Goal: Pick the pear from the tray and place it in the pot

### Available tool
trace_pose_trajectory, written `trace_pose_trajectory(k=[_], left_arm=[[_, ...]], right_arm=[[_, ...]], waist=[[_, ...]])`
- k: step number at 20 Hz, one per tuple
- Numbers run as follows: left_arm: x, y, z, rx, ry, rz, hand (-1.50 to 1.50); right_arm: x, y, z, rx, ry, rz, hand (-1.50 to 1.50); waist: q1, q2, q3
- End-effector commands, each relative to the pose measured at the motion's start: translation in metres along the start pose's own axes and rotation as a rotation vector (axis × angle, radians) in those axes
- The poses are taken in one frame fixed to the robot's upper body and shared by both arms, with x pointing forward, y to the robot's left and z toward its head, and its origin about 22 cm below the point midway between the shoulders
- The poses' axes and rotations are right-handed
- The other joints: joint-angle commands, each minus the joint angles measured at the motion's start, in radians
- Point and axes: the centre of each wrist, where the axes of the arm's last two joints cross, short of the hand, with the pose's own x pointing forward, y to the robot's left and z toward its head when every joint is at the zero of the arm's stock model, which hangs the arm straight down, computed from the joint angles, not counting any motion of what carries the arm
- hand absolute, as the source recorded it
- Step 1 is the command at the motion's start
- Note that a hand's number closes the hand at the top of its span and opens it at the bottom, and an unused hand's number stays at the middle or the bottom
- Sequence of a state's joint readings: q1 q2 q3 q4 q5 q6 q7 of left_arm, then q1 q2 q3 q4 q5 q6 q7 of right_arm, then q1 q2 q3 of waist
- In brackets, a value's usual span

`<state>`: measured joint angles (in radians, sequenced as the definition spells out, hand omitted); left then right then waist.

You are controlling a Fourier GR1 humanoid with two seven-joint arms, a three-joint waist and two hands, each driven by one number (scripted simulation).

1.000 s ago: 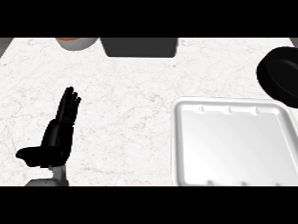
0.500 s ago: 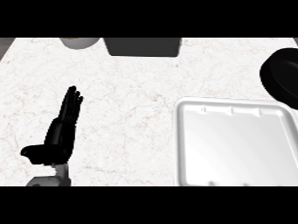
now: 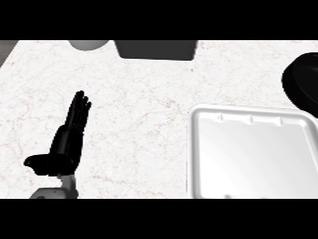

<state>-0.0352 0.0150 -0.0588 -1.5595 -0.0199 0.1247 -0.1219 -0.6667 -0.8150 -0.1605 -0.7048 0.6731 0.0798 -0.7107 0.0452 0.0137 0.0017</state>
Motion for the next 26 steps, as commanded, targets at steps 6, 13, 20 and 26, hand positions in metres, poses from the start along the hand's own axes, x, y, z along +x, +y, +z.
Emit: trace_pose_trajectory(k=[6, 13, 20, 26], left_arm=[[0.008, -0.002, -0.005, -0.018, -0.012, 0.006, 0.00], [-0.001, -0.006, 0.001, -0.030, -0.005, -0.005, 0.00], [0.013, 0.004, -0.007, -0.008, -0.008, 0.009, 0.00], [0.012, -0.011, -0.001, -0.007, -0.024, 0.016, 0.00]], right_arm=[[-0.026, 0.035, 0.012, 0.213, 0.229, 0.088, 1.50], [-0.024, 0.032, -0.003, 0.203, 0.134, -0.211, -1.50], [-0.032, 0.022, 0.004, -0.118, 0.058, -0.725, -1.50], [-0.045, -0.004, 0.023, -0.186, 0.174, -0.857, -1.50]], waist=[[0.017, 0.009, 0.002], [0.019, 0.011, 0.003], [0.007, 0.008, 0.006], [0.019, 0.014, 0.005]])
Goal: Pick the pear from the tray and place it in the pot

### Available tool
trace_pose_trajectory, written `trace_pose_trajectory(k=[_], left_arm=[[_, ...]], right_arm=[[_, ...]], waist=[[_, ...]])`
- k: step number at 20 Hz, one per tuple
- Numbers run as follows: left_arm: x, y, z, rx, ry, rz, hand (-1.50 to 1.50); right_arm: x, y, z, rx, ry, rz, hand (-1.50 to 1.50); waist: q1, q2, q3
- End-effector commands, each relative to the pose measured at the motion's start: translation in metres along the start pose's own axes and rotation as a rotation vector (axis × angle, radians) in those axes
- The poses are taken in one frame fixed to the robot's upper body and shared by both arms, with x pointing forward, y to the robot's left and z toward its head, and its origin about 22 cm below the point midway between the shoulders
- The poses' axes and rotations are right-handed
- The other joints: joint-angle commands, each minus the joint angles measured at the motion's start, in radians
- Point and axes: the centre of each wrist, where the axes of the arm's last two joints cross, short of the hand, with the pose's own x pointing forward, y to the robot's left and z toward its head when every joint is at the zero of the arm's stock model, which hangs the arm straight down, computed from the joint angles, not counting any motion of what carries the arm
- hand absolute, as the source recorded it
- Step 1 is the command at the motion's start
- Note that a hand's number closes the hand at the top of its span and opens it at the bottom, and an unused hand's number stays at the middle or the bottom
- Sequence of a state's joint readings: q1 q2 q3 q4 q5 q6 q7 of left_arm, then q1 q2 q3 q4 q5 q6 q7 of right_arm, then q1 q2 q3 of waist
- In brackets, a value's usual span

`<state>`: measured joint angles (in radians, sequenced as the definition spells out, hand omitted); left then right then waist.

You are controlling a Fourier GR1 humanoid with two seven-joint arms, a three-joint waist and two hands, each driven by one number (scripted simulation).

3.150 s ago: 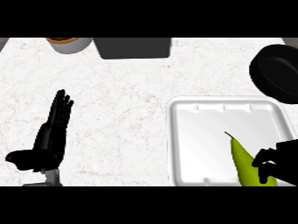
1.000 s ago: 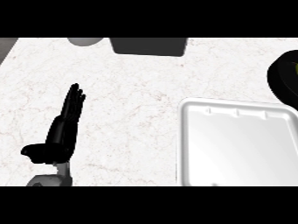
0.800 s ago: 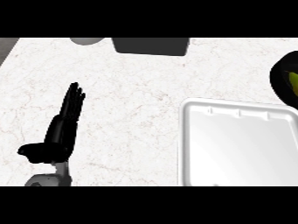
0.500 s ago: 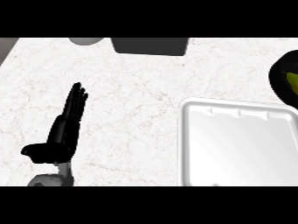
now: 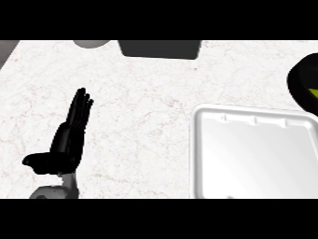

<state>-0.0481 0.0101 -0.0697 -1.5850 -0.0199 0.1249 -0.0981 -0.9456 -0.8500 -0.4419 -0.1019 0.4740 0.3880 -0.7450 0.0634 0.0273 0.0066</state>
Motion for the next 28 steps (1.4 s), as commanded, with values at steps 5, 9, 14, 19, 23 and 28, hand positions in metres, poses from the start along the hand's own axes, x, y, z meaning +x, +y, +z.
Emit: trace_pose_trajectory(k=[5, 9, 14, 19, 23, 28], left_arm=[[0.002, 0.010, -0.001, -0.015, -0.018, -0.004, 0.00], [-0.003, -0.001, 0.010, -0.019, -0.021, -0.002, 0.00], [-0.002, -0.008, 0.004, -0.033, -0.022, -0.002, 0.00], [-0.005, 0.002, 0.006, -0.033, 0.000, 0.005, 0.00], [0.001, 0.007, 0.003, -0.023, -0.031, 0.002, 0.00], [0.000, 0.008, 0.002, -0.019, -0.037, -0.008, 0.00]], right_arm=[[-0.007, -0.032, 0.032, -0.103, -0.013, -0.145, -1.50], [-0.009, -0.040, 0.041, -0.133, -0.049, -0.177, -1.50], [0.002, -0.054, 0.043, -0.162, -0.057, -0.172, -1.50], [0.002, -0.066, 0.055, -0.205, -0.061, -0.170, -1.50], [-0.001, -0.071, 0.064, -0.252, -0.043, -0.196, -1.50], [0.002, -0.086, 0.078, -0.330, -0.039, -0.211, -1.50]], waist=[[0.012, 0.014, 0.004], [0.010, 0.009, 0.005], [0.020, 0.018, 0.007], [0.021, 0.022, 0.008], [0.029, 0.024, 0.011], [0.018, 0.027, 0.013]])
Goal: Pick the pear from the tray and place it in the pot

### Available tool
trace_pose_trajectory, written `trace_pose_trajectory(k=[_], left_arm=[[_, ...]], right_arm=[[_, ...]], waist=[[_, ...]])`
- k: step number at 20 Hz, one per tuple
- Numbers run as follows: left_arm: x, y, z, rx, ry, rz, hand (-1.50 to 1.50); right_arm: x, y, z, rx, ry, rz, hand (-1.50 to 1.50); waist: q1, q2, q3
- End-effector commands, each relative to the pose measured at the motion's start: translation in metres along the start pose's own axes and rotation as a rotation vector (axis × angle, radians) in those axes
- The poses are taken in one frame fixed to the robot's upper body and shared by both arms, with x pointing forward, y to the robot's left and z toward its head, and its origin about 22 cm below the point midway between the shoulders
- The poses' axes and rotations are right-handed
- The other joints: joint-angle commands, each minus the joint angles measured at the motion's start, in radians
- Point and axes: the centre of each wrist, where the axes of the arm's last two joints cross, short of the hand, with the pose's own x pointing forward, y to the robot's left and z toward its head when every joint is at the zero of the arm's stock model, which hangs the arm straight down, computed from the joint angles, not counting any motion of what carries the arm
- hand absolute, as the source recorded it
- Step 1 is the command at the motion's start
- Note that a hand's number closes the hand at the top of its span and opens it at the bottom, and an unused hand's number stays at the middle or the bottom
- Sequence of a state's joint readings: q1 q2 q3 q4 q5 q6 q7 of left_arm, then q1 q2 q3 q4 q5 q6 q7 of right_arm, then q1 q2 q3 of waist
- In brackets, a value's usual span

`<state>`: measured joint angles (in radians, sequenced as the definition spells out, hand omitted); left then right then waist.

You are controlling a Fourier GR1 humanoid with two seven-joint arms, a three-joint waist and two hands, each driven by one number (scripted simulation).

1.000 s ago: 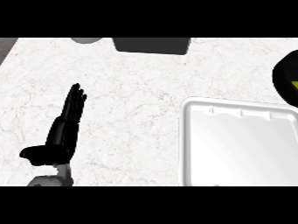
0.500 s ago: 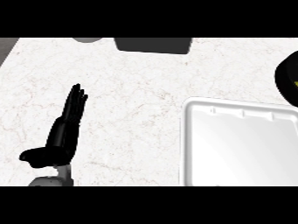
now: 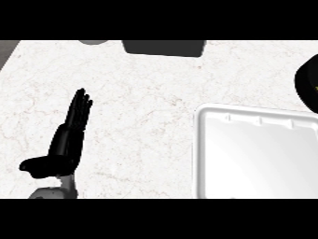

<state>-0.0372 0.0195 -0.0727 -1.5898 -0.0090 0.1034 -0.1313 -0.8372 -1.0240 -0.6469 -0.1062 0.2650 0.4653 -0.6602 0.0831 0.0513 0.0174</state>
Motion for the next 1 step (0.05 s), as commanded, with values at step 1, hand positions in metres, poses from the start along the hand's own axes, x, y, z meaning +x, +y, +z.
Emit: trace_pose_trajectory(k=[1], left_arm=[[0.0034, -0.0081, -0.0034, -0.009, -0.008, 0.012, 0.00]], right_arm=[[-0.0029, -0.0043, 0.0057, -0.008, -0.029, -0.050, -1.50]], waist=[[0.002, 0.003, 0.002]])
